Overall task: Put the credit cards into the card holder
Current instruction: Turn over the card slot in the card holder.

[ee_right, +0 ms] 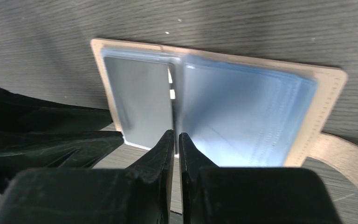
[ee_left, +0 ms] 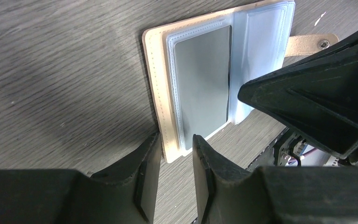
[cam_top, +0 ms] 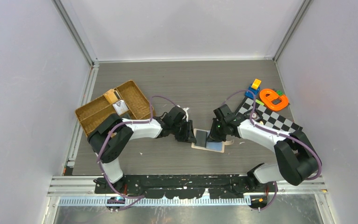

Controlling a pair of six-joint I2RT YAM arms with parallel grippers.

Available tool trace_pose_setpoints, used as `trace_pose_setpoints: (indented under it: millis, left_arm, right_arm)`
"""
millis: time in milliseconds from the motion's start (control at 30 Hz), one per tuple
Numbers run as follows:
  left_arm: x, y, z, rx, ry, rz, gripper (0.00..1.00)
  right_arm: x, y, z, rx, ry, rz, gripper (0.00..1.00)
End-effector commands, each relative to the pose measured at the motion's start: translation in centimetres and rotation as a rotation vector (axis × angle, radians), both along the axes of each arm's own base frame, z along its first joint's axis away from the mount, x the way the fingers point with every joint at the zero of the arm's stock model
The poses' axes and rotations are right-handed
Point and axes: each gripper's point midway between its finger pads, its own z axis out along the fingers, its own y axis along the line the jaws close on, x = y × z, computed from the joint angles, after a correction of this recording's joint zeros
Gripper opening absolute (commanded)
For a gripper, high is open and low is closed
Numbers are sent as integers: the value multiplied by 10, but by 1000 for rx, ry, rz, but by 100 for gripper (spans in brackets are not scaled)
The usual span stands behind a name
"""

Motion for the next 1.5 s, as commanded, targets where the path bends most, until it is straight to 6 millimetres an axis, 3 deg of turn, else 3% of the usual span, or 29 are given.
trace_pose_setpoints:
  millis: [0,133,300,400,667,1100,1467]
  left_arm:
    - [-4,-1,-11,5,8,-16,33]
    - [-3,1,-12,16,0,-4,31]
    - [-2,2,-11,20,-3,-1,31]
    - [-3,1,-11,14,2,-3,31]
    - [-4,1,-10,10,1,-6,31]
    - [-5,2,-10,14,0,-6,31]
    - [-5,3,-10,17,2,-8,31]
  right_arm:
    - [10,19,13,99,-39,5,13]
    - [9,9,17,42,-44,-7,16]
    - [4,-37,18,-198,-68,-49,34]
    - [-4,-47,16,-259,-50,-55,43]
    - [-8,-30,2,-220,-24,-47,48]
    - [-18,-44,-13,-290,7,-95,59]
    - [-17,-46,0,-284,-22,-101,59]
